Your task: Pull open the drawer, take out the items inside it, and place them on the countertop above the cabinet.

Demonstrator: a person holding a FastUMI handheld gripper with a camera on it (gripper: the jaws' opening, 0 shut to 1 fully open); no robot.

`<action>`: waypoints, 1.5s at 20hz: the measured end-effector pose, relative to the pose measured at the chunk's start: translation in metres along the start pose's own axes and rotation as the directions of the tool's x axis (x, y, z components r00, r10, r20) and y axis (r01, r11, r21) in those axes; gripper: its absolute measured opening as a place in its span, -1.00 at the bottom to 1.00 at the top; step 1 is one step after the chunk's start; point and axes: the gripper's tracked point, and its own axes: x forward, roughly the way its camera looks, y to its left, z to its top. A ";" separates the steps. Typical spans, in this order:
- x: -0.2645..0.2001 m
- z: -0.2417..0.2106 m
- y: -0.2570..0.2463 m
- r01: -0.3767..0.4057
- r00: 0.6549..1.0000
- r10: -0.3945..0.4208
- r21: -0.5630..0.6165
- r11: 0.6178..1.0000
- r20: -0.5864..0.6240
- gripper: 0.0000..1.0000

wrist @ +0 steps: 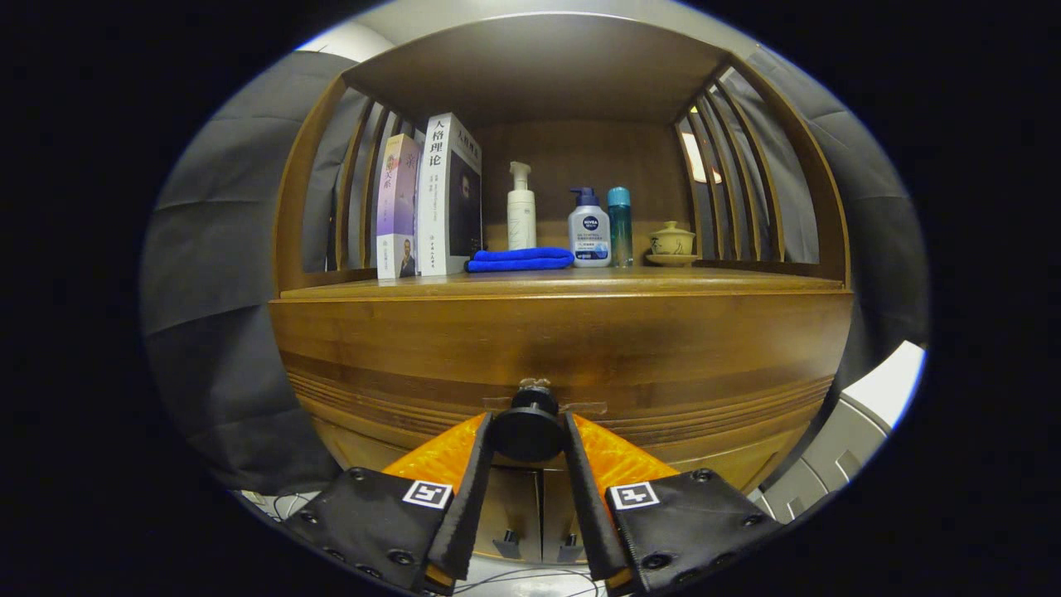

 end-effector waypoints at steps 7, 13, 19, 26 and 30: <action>-0.002 0.000 -0.001 0.016 1.000 -0.016 0.007 1.000 -0.003 -0.53; -0.027 -0.005 -0.002 0.004 1.000 -0.004 -0.006 1.000 -0.003 -0.54; -0.058 -0.011 0.002 -0.019 1.000 0.019 -0.018 1.000 -0.006 -0.54; -0.096 -0.019 0.005 -0.055 0.998 0.054 -0.028 0.998 -0.018 -0.53; -0.115 -0.025 0.007 -0.071 0.997 0.070 -0.030 0.997 -0.032 -0.54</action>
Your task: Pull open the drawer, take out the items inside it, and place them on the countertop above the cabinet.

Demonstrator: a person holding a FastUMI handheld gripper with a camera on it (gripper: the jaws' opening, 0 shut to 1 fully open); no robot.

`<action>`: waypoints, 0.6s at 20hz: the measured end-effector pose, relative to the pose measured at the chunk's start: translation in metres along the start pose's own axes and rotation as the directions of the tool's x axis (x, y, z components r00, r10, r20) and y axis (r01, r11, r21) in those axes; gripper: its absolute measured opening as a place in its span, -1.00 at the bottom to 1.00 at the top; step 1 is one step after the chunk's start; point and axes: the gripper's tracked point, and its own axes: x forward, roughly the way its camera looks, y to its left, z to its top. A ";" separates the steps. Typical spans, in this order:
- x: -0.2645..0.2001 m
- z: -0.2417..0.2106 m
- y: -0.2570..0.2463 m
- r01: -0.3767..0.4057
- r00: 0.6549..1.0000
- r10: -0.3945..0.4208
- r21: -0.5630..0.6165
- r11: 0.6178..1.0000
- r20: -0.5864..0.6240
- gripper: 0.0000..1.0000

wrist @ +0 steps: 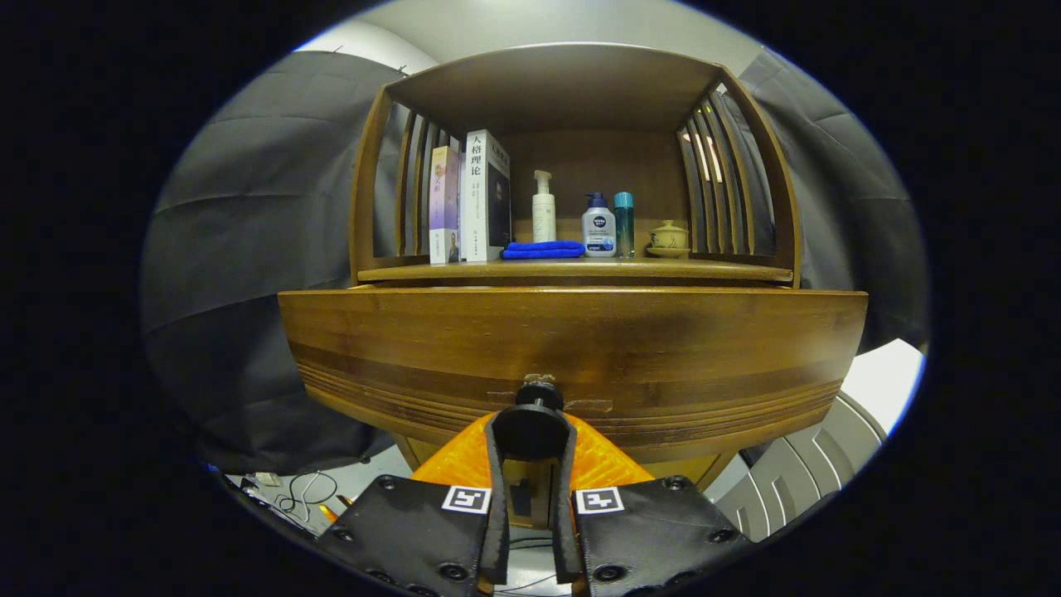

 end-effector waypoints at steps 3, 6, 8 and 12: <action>-0.016 -0.006 0.003 -0.011 1.000 0.011 -0.003 1.000 -0.005 -0.54; -0.029 -0.012 0.005 -0.027 0.999 0.027 -0.016 0.999 -0.021 -0.54; -0.038 -0.016 0.006 -0.041 0.999 0.040 -0.031 0.999 -0.018 -0.54; -0.057 -0.022 0.010 -0.064 0.998 0.063 -0.047 0.997 -0.025 -0.53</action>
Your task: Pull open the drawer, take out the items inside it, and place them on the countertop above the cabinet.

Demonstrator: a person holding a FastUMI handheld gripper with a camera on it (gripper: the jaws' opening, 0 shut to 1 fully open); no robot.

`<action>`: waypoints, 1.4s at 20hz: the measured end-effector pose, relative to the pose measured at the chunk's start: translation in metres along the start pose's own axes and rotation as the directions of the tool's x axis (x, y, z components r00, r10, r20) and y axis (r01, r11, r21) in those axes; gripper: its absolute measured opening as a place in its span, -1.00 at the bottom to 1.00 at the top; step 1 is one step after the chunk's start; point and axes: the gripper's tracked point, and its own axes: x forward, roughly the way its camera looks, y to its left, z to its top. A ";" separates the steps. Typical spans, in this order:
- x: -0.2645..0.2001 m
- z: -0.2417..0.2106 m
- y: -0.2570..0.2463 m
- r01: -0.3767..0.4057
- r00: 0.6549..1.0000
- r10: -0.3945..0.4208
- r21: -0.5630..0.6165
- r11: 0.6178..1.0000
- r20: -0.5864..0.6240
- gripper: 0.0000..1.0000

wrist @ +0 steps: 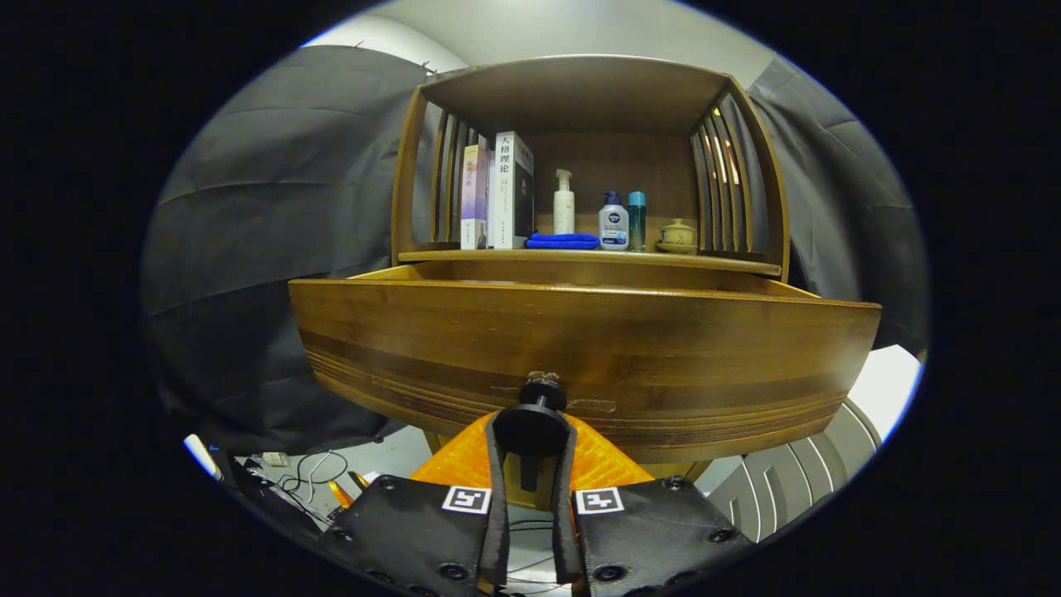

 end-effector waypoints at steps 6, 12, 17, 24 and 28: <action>-0.019 -0.009 0.007 -0.030 0.999 0.030 -0.003 1.000 -0.018 -0.54; -0.024 -0.010 0.012 -0.034 0.999 0.034 -0.025 0.999 0.002 -0.39; -0.036 0.021 0.014 -0.038 0.995 0.043 -0.054 0.998 0.094 0.35; -0.046 0.089 0.017 -0.051 0.978 0.072 -0.108 0.993 0.194 0.95; -0.037 0.130 0.013 -0.083 0.975 0.099 -0.087 0.993 0.198 0.96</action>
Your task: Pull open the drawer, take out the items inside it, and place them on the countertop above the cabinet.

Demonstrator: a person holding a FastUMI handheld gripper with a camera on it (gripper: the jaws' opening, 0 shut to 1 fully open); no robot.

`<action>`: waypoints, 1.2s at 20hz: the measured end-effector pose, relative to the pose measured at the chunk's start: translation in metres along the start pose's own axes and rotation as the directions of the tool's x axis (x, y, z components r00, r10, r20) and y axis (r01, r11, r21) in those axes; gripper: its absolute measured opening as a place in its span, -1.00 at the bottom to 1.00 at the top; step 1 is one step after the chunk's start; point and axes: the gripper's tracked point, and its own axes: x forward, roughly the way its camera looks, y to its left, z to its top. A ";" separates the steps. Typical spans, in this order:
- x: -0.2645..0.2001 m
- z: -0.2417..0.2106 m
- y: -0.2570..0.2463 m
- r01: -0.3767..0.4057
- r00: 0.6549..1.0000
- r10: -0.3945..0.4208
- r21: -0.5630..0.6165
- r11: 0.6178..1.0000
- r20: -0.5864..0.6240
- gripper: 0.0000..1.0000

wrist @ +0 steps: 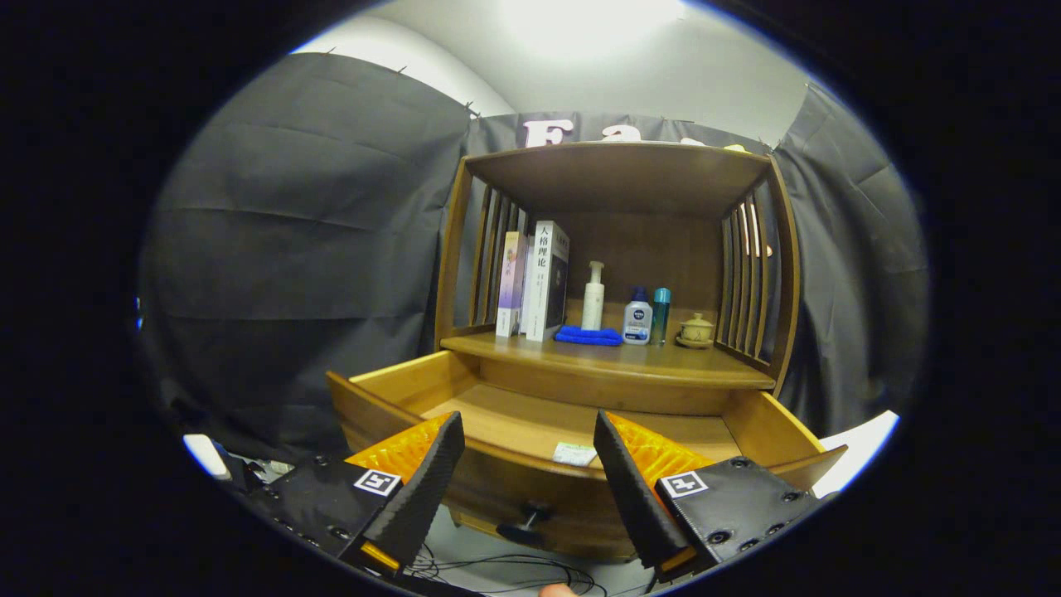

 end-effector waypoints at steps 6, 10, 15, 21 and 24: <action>0.047 0.036 -0.027 -0.018 0.996 0.024 0.070 0.997 -0.081 0.96; 0.084 0.042 -0.040 -0.049 0.978 0.066 0.088 0.995 -0.200 0.96; 0.119 0.005 -0.049 -0.094 0.901 0.111 0.061 0.994 -0.420 0.96; 0.143 -0.041 -0.054 -0.154 0.776 0.133 0.019 0.988 -0.617 0.96; 0.144 -0.058 -0.048 -0.203 0.689 0.167 0.033 0.979 -0.705 0.97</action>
